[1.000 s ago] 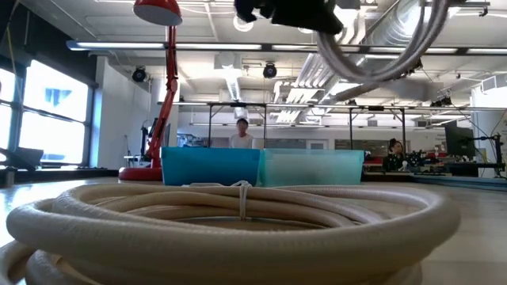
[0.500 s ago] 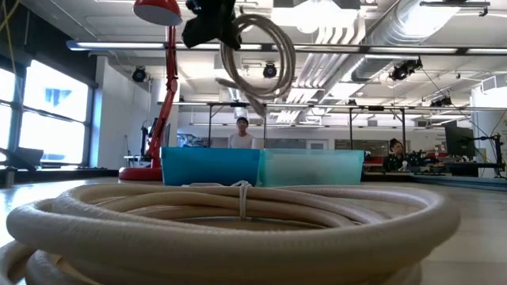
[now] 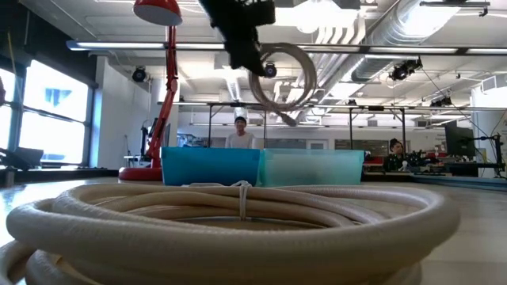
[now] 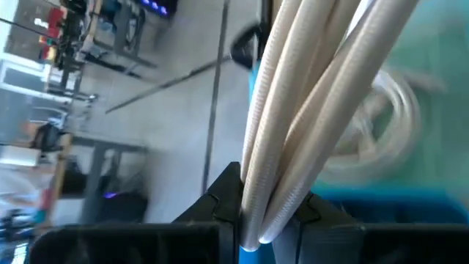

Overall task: Pick & Place USB Port
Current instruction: Put the brown HDMI cable into the green bin

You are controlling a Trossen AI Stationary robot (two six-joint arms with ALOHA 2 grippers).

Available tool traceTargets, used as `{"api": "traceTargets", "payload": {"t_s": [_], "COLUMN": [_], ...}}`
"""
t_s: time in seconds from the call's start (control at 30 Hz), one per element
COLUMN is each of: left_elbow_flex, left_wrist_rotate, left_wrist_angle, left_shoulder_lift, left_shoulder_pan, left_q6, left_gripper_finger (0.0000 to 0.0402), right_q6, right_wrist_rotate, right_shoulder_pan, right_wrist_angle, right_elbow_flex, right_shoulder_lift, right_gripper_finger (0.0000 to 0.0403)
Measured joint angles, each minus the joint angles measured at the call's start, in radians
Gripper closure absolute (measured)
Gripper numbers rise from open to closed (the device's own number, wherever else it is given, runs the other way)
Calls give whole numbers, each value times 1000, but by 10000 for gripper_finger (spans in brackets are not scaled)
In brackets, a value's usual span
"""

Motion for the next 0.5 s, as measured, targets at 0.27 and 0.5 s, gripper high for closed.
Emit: {"api": "traceTargets", "payload": {"t_s": [0.27,0.5], "left_elbow_flex": [0,-1], "left_wrist_rotate": [177,330], "left_wrist_angle": [214,244], "left_shoulder_lift": [114,229], "left_shoulder_pan": [159,218], "left_q6": [-6,-58], "left_gripper_finger": [368,368], "right_q6": [2,35], "right_wrist_rotate": [0,-7], "right_shoulder_pan": [0,0], "right_wrist_angle": [-23,-55], "right_elbow_flex": [0,-1], "right_shoulder_lift": [1,1], "right_gripper_finger": [257,257]}}
